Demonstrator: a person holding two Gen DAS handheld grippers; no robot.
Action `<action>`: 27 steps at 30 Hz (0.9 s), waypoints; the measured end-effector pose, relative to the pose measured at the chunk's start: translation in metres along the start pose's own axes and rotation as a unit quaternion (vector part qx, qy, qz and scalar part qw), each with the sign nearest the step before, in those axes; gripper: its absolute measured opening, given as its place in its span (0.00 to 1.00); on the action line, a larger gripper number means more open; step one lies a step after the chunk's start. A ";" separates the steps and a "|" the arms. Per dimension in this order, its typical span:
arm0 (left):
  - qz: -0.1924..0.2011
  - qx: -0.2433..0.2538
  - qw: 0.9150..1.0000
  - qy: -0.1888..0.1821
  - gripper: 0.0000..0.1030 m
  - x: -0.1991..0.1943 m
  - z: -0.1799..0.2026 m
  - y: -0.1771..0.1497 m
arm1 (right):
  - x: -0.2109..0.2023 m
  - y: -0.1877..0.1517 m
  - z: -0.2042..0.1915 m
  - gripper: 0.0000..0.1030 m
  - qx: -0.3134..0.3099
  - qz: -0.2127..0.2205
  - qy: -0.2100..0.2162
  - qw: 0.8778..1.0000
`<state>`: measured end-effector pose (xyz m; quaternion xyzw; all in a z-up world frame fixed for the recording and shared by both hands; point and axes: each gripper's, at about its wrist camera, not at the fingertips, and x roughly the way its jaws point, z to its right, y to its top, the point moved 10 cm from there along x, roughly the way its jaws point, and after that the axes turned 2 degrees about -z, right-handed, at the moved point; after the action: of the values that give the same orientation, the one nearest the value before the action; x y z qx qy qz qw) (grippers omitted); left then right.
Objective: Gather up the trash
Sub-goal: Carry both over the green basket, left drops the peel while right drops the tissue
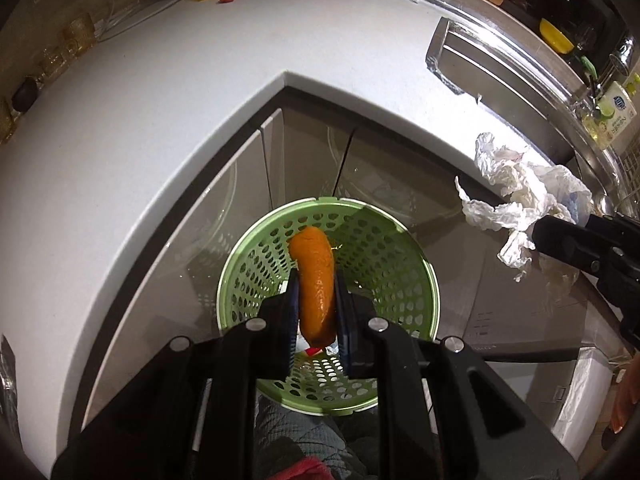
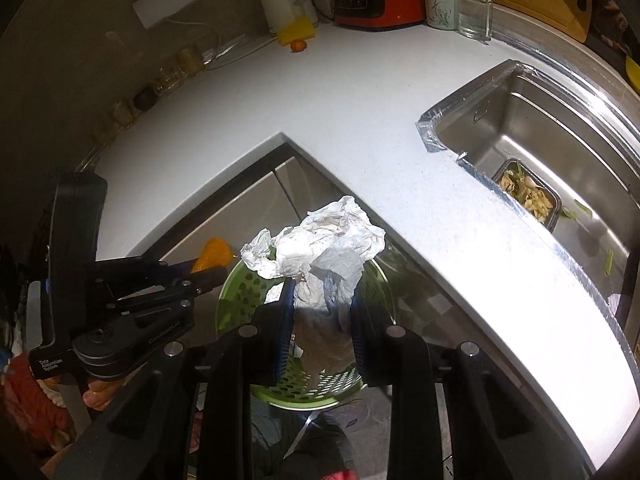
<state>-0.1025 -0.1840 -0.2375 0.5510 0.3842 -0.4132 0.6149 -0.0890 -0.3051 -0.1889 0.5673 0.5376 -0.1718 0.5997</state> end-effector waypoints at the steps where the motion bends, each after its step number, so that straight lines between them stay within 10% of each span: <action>1: -0.004 0.000 1.000 -0.002 0.15 0.004 0.001 -0.003 | 0.001 -0.002 0.001 0.27 0.002 -0.003 0.001 1.000; 18: -0.035 -0.011 0.999 0.007 0.53 0.031 0.003 -0.014 | 0.008 -0.011 0.006 0.27 0.003 -0.017 0.003 1.000; 27: 0.015 -0.025 0.999 0.023 0.70 -0.016 -0.020 0.009 | 0.015 -0.009 -0.008 0.28 -0.029 -0.021 0.018 0.999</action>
<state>-0.1000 -0.1626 -0.2216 0.5501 0.4001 -0.3817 0.6257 -0.0941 -0.2946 -0.2044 0.5416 0.5646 -0.1585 0.6023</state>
